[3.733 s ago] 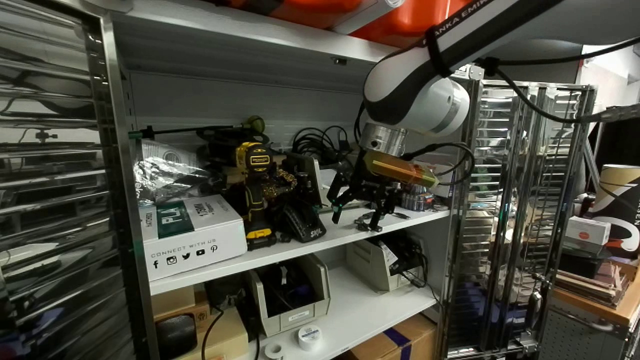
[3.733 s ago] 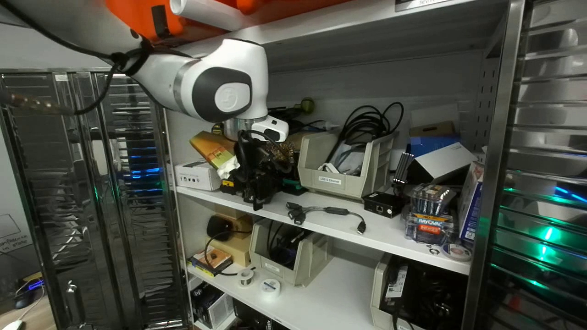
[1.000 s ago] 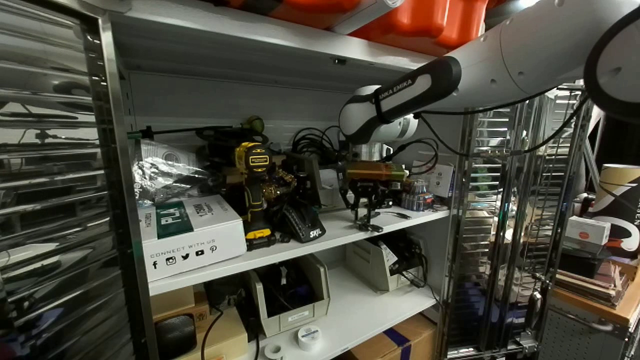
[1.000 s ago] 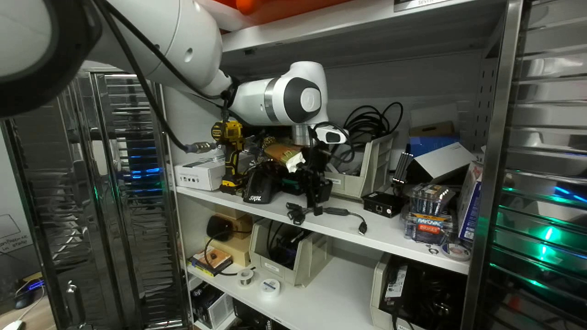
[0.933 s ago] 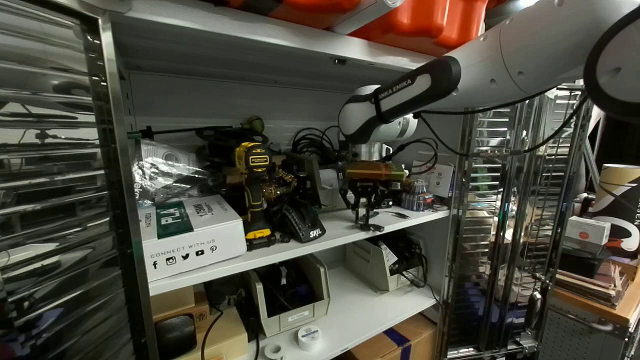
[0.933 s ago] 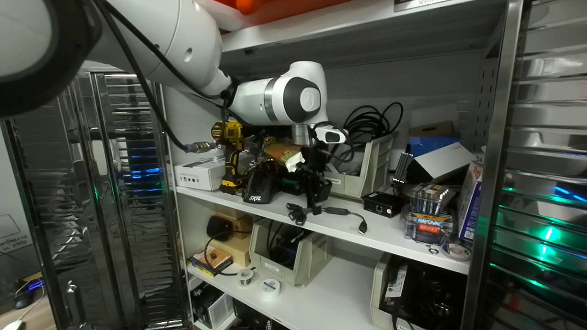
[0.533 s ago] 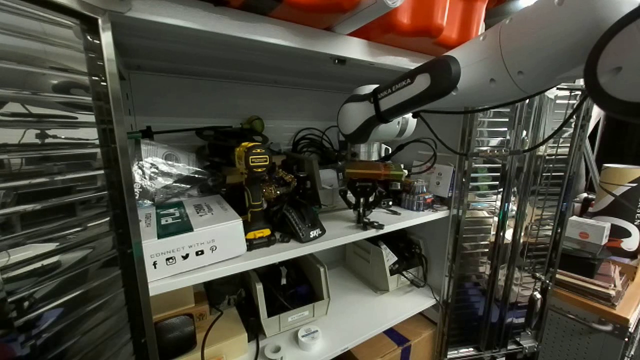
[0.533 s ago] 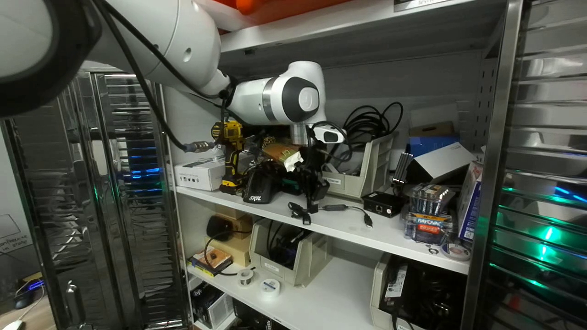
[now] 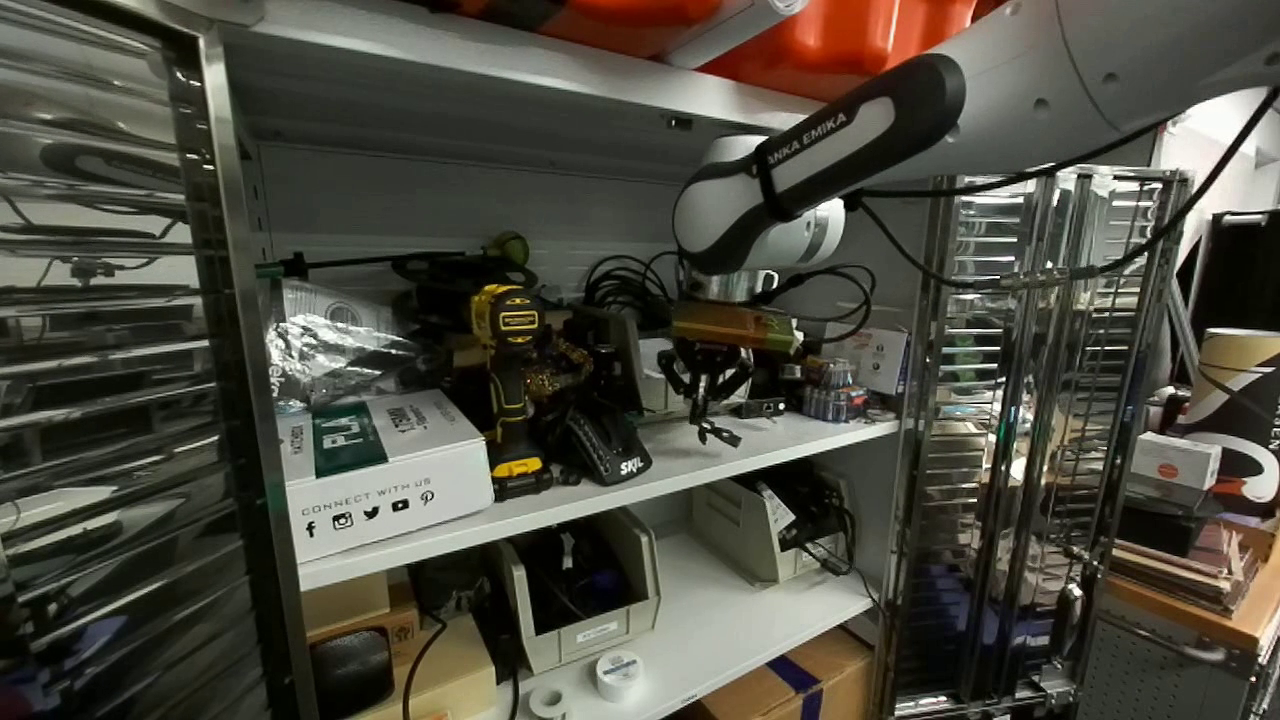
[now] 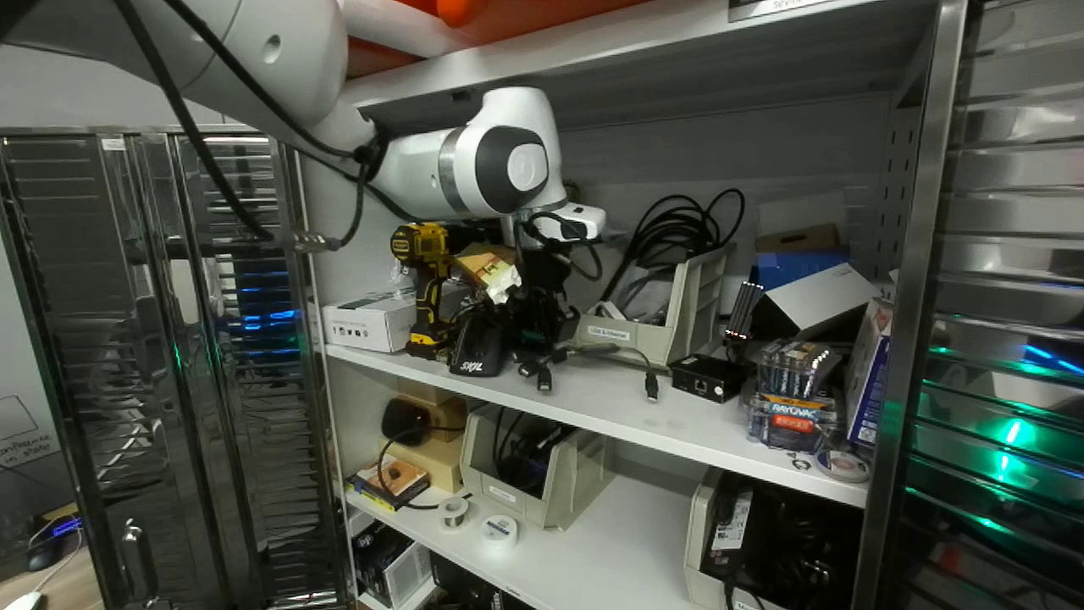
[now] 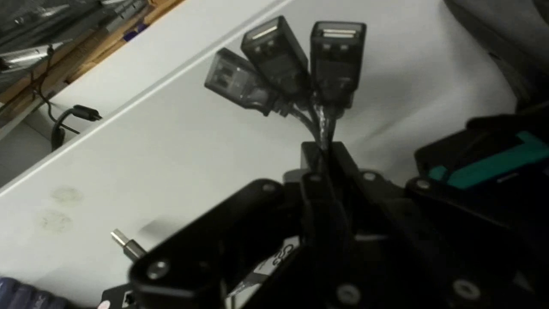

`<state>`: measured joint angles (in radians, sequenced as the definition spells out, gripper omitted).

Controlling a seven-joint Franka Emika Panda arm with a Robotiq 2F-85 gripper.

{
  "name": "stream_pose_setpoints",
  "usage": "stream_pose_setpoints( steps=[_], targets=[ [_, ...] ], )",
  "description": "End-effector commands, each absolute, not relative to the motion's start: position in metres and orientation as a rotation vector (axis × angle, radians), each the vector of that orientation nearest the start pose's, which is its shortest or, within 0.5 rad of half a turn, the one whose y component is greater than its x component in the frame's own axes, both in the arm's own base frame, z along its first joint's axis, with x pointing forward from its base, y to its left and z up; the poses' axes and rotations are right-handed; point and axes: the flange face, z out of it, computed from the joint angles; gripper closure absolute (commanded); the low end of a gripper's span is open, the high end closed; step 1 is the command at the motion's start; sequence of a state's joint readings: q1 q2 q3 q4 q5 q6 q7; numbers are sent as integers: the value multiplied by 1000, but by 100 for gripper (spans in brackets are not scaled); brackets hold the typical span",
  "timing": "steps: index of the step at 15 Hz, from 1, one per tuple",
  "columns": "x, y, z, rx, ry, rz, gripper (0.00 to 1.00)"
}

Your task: Pick up the cable and put it in the tool box

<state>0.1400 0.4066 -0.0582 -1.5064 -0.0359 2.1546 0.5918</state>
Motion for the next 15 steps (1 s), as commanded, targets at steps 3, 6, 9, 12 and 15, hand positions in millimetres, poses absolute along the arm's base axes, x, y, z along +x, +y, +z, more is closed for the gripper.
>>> stream_pose_setpoints(
  steps=[3, 6, 9, 12, 15],
  targets=[
    [668, 69, 485, -2821, 855, -770, 95],
    [667, 67, 496, -2708, 893, -963, 95],
    [668, 66, 509, -2604, 902, -1113, 95],
    [674, 68, 516, -2487, 888, -1249, 96],
    [684, 70, 520, -2378, 903, -1325, 95]
  ],
)
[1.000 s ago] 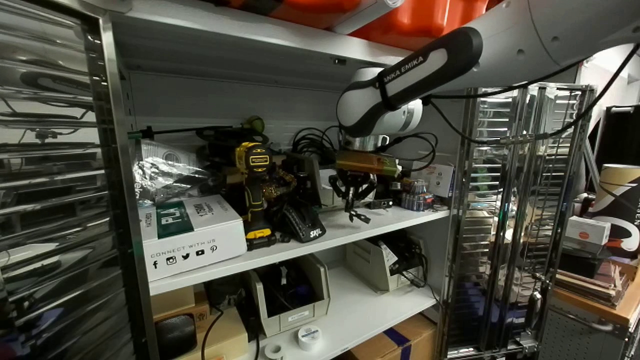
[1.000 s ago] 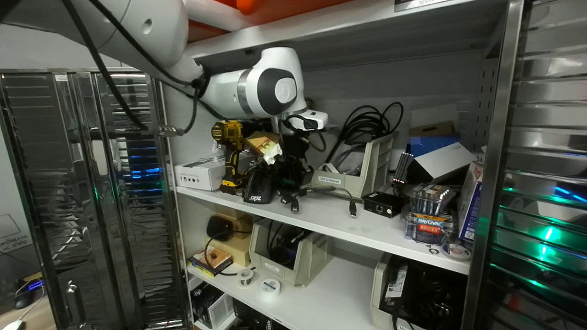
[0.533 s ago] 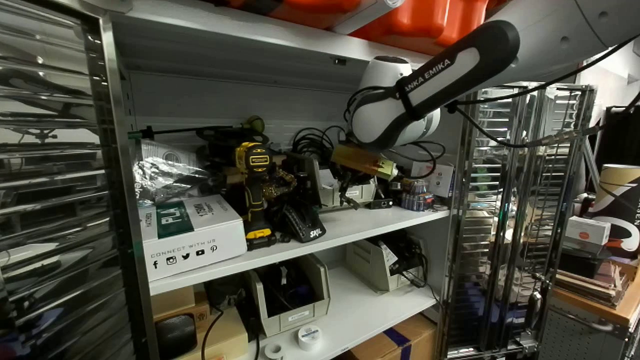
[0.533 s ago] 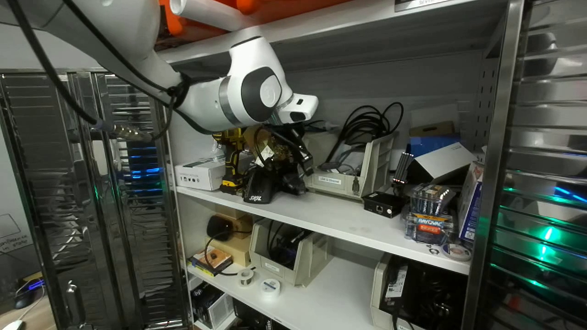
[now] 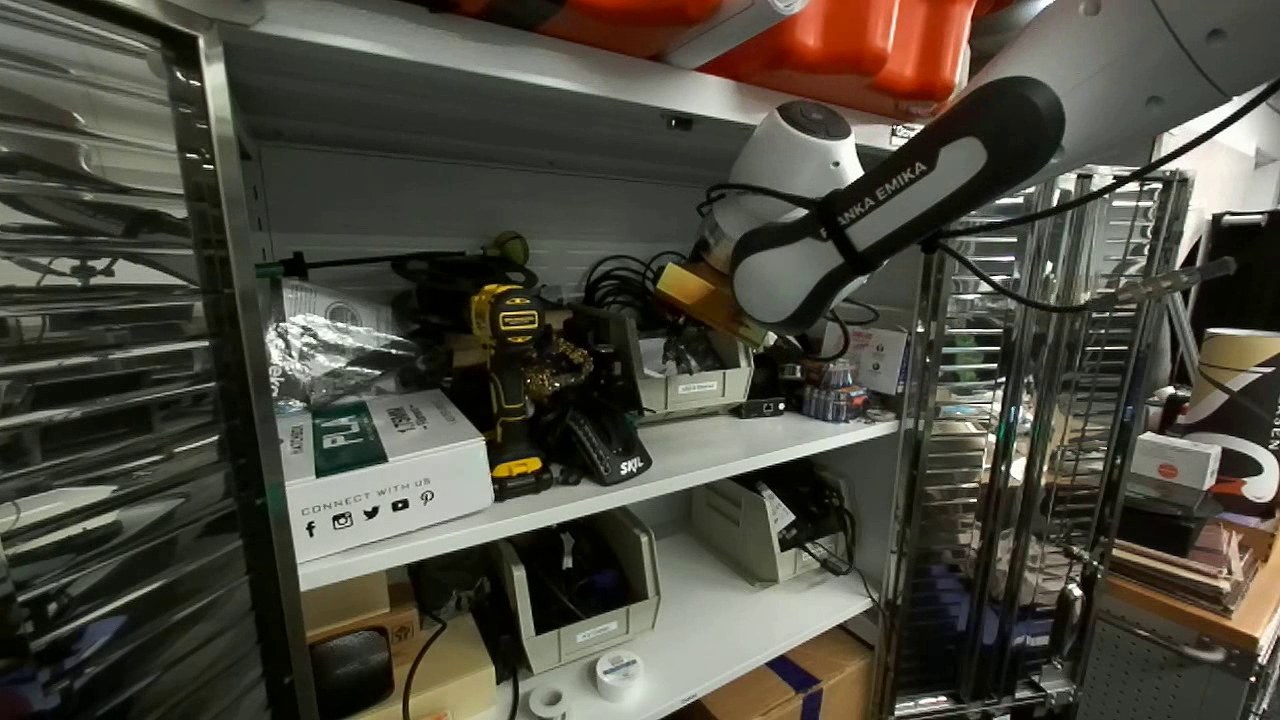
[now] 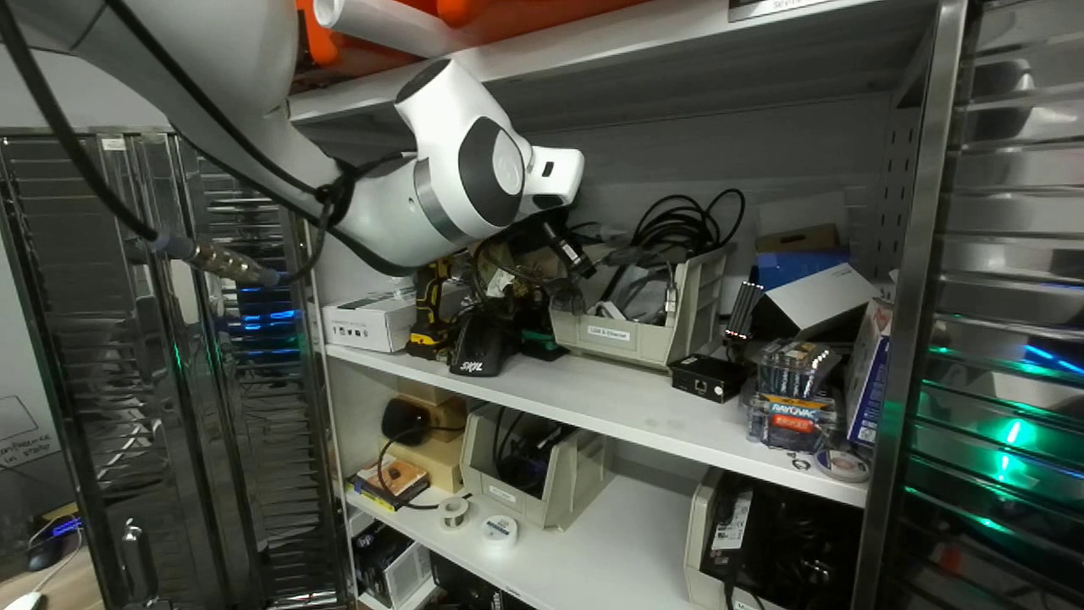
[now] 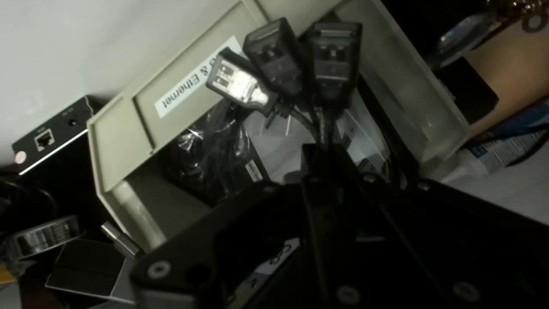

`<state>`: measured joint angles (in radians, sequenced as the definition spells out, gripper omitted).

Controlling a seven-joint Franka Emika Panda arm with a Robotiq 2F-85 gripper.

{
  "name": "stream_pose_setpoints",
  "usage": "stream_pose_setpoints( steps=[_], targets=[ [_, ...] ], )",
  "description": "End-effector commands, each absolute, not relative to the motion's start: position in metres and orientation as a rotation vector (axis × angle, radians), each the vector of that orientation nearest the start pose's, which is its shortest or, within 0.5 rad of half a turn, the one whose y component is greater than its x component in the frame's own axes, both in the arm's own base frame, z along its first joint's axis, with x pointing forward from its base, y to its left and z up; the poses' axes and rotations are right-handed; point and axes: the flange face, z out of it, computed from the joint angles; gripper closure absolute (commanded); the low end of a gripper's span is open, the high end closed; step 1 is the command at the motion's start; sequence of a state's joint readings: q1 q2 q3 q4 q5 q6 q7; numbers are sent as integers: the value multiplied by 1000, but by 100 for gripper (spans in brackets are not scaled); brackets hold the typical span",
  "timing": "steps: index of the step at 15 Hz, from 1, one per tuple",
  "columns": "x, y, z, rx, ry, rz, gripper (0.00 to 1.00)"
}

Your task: Pick up the cable and put it in the tool box

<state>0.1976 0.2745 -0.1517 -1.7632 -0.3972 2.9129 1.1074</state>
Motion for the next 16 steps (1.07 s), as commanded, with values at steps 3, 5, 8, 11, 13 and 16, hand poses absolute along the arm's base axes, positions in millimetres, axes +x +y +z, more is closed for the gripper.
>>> stream_pose_setpoints(
  steps=[3, 5, 8, 11, 13, 16],
  targets=[
    [696, 76, 527, -2285, 905, -1405, 96],
    [704, 81, 533, -2235, 891, -1468, 97],
    [718, 93, 543, -2146, 873, -1559, 97],
    [730, 105, 542, -2129, 845, -1616, 97],
    [736, 111, 533, -2163, 816, -1642, 97],
    [744, 112, 522, -2215, 781, -1680, 97]
  ],
)
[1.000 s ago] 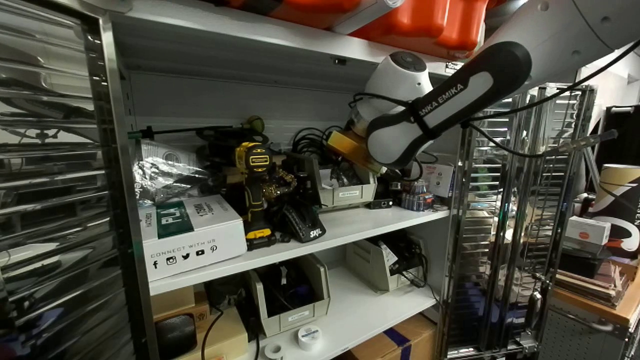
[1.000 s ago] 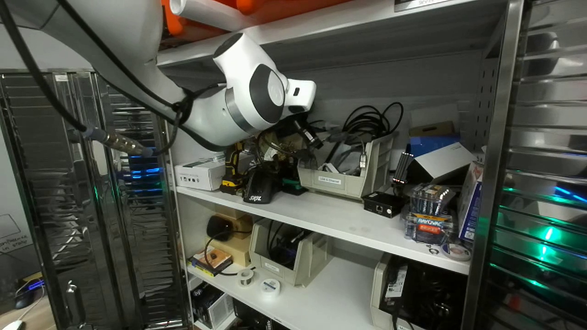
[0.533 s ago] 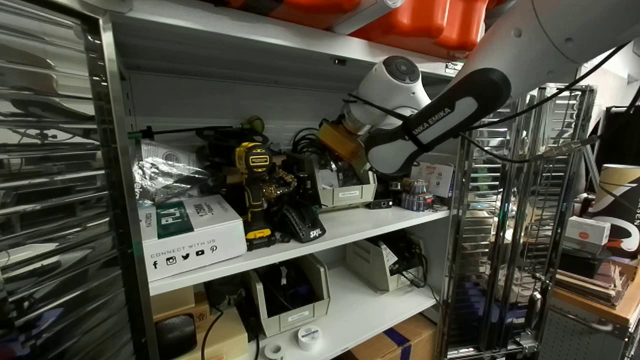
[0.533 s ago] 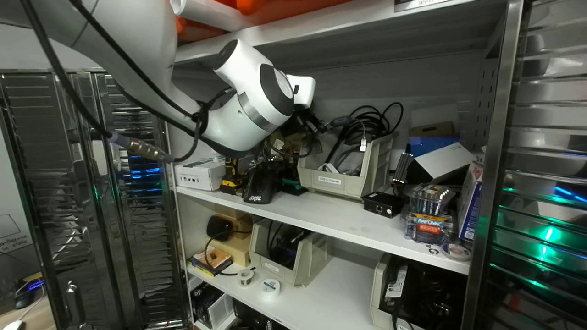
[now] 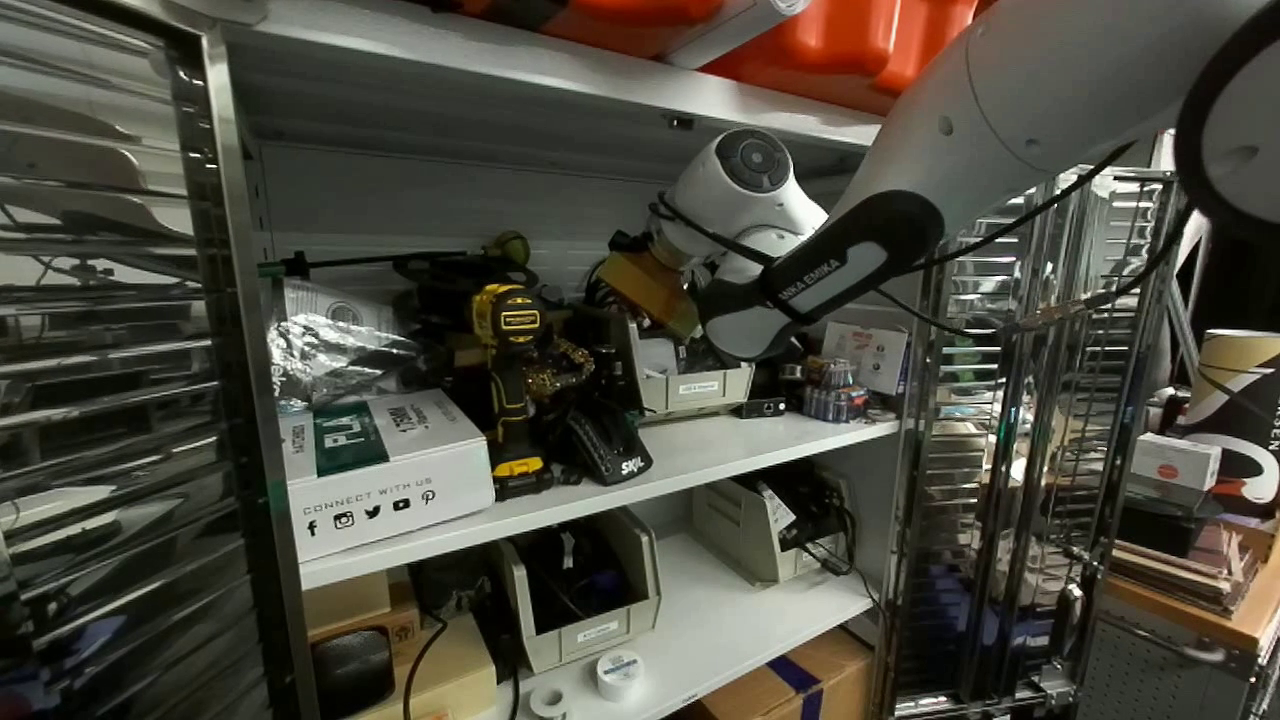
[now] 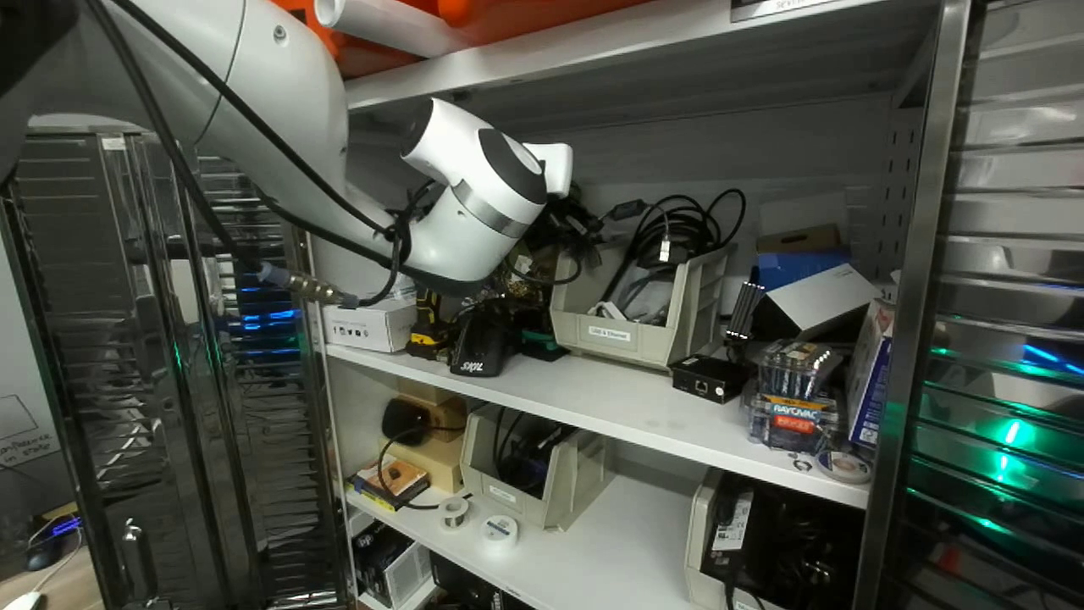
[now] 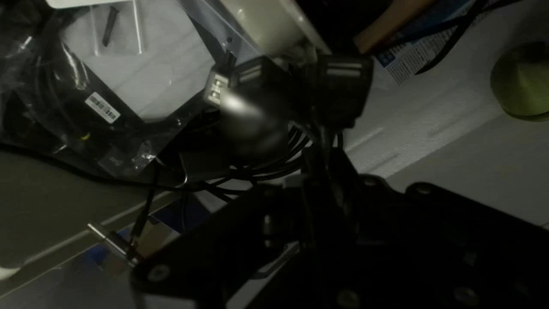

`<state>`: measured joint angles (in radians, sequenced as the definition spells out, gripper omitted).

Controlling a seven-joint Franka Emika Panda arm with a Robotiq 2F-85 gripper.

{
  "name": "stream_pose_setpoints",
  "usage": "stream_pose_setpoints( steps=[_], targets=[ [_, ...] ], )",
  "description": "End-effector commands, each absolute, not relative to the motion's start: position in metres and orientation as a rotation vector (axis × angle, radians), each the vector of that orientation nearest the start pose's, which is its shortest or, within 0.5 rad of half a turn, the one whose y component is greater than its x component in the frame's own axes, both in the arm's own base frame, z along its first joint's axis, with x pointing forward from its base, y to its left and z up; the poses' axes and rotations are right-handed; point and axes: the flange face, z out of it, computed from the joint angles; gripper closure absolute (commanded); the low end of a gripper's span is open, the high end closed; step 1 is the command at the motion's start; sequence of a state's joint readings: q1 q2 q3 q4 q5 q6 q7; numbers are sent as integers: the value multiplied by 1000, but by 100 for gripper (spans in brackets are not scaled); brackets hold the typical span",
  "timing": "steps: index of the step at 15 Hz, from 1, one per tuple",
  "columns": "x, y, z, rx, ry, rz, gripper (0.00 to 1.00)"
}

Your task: Pick up the cable and put it in the tool box

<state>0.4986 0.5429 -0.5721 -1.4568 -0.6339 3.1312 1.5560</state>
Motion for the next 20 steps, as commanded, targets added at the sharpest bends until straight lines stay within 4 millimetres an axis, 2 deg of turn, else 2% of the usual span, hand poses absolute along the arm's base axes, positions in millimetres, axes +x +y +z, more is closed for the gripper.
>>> stream_pose_setpoints(
  steps=[1, 7, 8, 9, 14, 17, 18, 20],
  targets=[
    [746, 110, 522, -2222, 774, -1703, 97],
    [752, 103, 514, -2293, 727, -1776, 98],
    [751, 104, 513, -2301, 720, -1778, 79],
    [750, 104, 512, -2309, 709, -1779, 66],
    [747, 109, 522, -2286, 698, -1797, 27],
    [746, 110, 530, -2278, 694, -1827, 5],
    [745, 110, 533, -2274, 696, -1836, 1],
    [741, 110, 539, -2269, 702, -1844, 0]
  ],
)
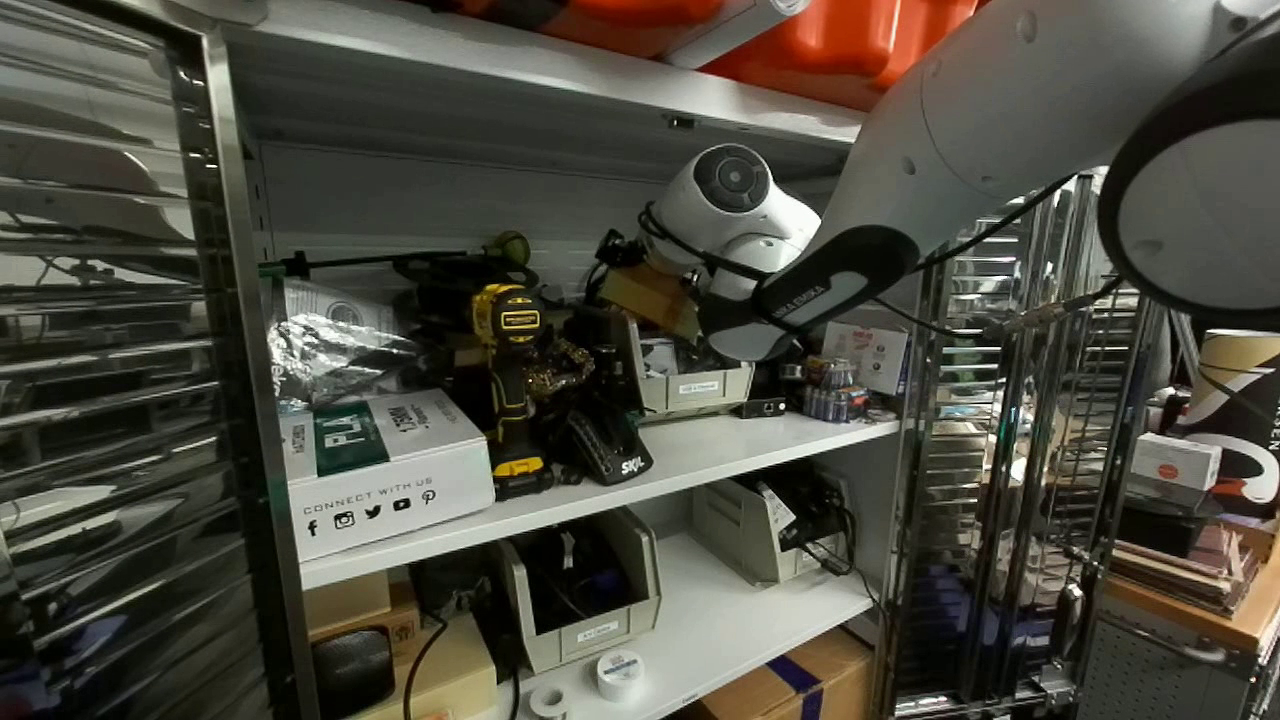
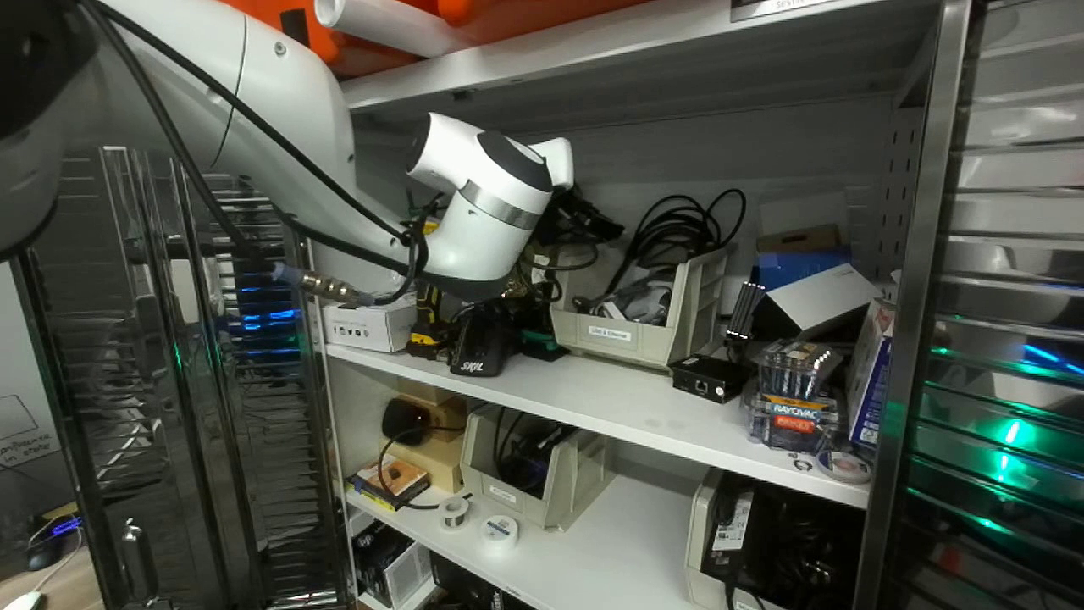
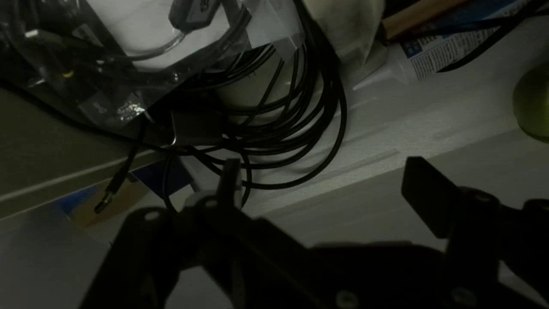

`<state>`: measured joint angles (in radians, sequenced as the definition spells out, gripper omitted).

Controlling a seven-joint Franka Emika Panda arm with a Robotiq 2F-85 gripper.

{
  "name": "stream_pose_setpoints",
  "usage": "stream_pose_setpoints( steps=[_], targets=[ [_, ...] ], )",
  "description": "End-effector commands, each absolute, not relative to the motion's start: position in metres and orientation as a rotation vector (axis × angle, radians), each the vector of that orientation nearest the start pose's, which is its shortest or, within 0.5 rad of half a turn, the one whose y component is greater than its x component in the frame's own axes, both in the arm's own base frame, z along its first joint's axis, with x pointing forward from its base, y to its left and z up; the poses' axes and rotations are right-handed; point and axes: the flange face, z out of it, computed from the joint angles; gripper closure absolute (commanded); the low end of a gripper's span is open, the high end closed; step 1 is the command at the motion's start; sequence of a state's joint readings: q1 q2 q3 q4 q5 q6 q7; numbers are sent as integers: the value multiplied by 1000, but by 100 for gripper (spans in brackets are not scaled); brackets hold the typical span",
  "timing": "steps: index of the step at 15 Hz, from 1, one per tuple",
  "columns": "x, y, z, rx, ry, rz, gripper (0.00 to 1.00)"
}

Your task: Pick up the cable and put it in the tool box

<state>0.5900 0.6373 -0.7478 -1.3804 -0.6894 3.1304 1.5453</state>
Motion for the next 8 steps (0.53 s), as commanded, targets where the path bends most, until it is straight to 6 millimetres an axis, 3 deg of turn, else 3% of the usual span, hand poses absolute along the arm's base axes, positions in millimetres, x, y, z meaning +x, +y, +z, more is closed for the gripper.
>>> stream_pose_setpoints(
  steps=[1, 4, 8],
  targets=[
    [737, 110, 540, -2275, 696, -1834, 0],
    [714, 118, 541, -2309, 640, -1739, 0],
    [662, 149, 534, -2377, 531, -1516, 0]
  ],
)
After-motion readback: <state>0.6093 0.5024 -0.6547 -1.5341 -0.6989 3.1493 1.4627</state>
